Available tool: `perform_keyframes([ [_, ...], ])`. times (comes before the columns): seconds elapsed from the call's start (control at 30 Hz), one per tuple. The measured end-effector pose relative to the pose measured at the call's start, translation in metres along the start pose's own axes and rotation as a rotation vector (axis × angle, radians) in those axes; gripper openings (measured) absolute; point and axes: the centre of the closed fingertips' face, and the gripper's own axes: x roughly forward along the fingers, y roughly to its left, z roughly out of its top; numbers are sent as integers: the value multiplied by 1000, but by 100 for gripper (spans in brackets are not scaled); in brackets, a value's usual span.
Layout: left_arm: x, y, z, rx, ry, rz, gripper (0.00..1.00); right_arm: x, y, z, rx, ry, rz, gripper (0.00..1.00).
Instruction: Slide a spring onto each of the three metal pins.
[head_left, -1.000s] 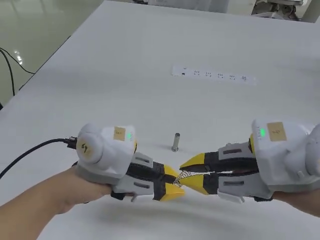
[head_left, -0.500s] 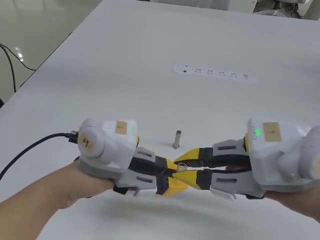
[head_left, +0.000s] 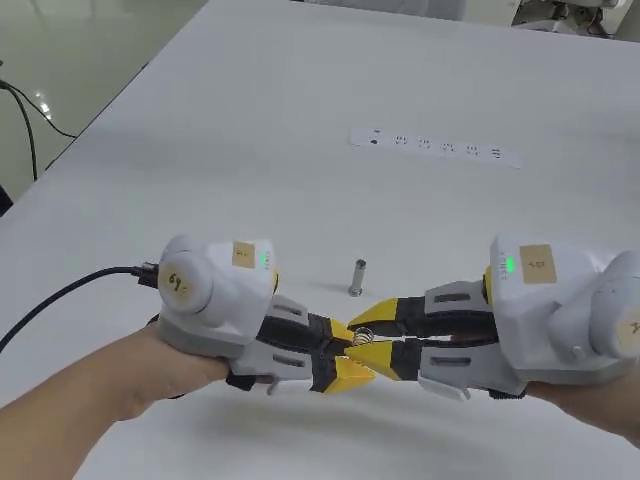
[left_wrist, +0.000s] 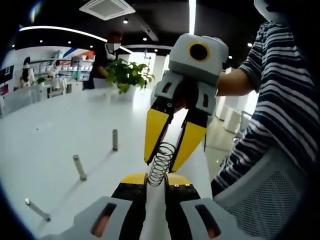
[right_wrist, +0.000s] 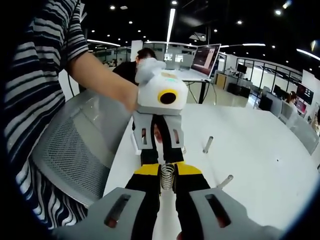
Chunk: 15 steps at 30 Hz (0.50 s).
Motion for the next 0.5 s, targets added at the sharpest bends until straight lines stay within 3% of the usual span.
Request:
perform_keyframes([
  [0.13, -3, 4, -3, 1, 14, 22, 15, 0, -3, -1, 15, -2, -11, 7],
  [0.5, -14, 12, -8, -32, 24, 69, 26, -1, -7, -3, 41, 1, -26, 7],
])
